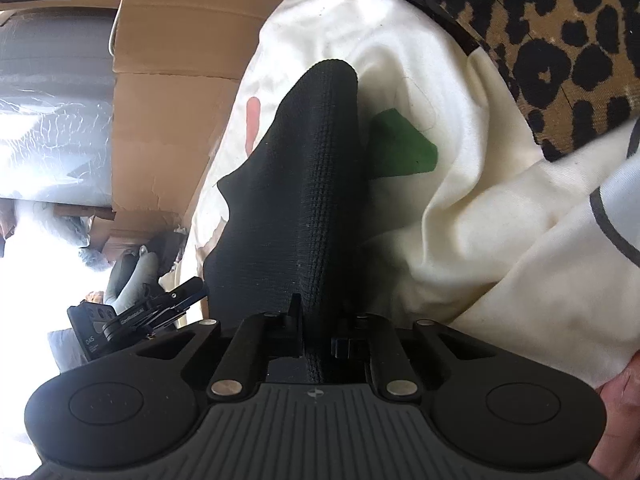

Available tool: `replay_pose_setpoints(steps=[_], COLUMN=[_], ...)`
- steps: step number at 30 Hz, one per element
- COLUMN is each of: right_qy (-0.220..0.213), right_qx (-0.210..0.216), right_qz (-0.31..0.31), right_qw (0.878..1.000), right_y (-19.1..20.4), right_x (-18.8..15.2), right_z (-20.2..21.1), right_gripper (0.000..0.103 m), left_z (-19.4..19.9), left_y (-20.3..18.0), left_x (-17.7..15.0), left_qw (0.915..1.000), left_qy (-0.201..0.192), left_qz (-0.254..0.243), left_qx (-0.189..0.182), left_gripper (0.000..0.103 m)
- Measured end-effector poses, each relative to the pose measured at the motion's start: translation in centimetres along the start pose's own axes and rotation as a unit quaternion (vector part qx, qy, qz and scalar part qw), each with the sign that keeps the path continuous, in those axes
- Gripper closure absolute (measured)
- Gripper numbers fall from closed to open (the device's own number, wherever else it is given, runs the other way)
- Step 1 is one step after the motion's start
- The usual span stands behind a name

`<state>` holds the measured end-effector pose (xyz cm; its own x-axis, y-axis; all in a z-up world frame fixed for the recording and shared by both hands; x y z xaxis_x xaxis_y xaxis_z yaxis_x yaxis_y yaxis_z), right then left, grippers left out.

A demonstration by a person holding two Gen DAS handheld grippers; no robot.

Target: Fold clothes

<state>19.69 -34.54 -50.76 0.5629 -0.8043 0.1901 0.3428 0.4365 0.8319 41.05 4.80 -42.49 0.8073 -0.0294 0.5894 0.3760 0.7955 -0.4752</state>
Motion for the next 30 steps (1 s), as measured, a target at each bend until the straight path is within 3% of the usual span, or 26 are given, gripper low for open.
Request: replay_pose_setpoints(steps=[7, 11, 14, 18, 21, 23, 26, 30], right_qy=[0.000, 0.000, 0.001, 0.001, 0.002, 0.002, 0.001, -0.001], right_qx=[-0.005, -0.004, -0.003, -0.004, -0.004, -0.004, -0.004, -0.002], right_qz=[0.000, 0.000, -0.001, 0.003, 0.006, 0.005, 0.006, 0.010], right_qw=[1.000, 1.000, 1.000, 1.000, 1.000, 1.000, 1.000, 1.000], right_y=[-0.2, -0.4, -0.4, -0.5, -0.6, -0.7, -0.7, -0.6], right_x=[0.0, -0.1, -0.1, -0.2, -0.3, -0.3, -0.3, -0.4], right_z=[0.1, 0.1, 0.1, 0.1, 0.1, 0.1, 0.2, 0.2], right_gripper=[0.093, 0.093, 0.093, 0.093, 0.093, 0.093, 0.093, 0.093], left_z=[-0.8, -1.6, -2.2, -2.7, -3.0, -3.2, -3.3, -3.5], left_y=[-1.7, -2.2, -1.5, -0.9, -0.9, -0.9, -0.4, -0.2], left_x=[-1.3, -2.0, -2.4, -2.7, -2.9, -3.0, -3.1, -3.2], left_qw=[0.9992, 0.9987, 0.9987, 0.9985, 0.9981, 0.9969, 0.9934, 0.9920], left_qy=[0.023, 0.035, 0.043, 0.044, 0.045, 0.052, 0.069, 0.071], left_qz=[-0.006, -0.014, -0.007, 0.012, 0.021, 0.033, 0.069, 0.080], left_qx=[-0.033, -0.034, -0.026, -0.032, -0.037, -0.048, -0.060, -0.066], left_gripper=[0.043, 0.042, 0.032, 0.031, 0.033, 0.045, 0.047, 0.048])
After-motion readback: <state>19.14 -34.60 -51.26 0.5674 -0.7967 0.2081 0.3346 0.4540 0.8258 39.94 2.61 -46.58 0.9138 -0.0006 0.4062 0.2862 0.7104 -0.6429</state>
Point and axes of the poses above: each gripper's, at about its wrist camera, not at the fingertips, and z roughly against the way its jaws point, y to its left, x to its top, the point moved 6 cm from there along -z, roughly the way its jaws point, and after that the axes turned 15 degrees about -y, right-handed, at the moved point
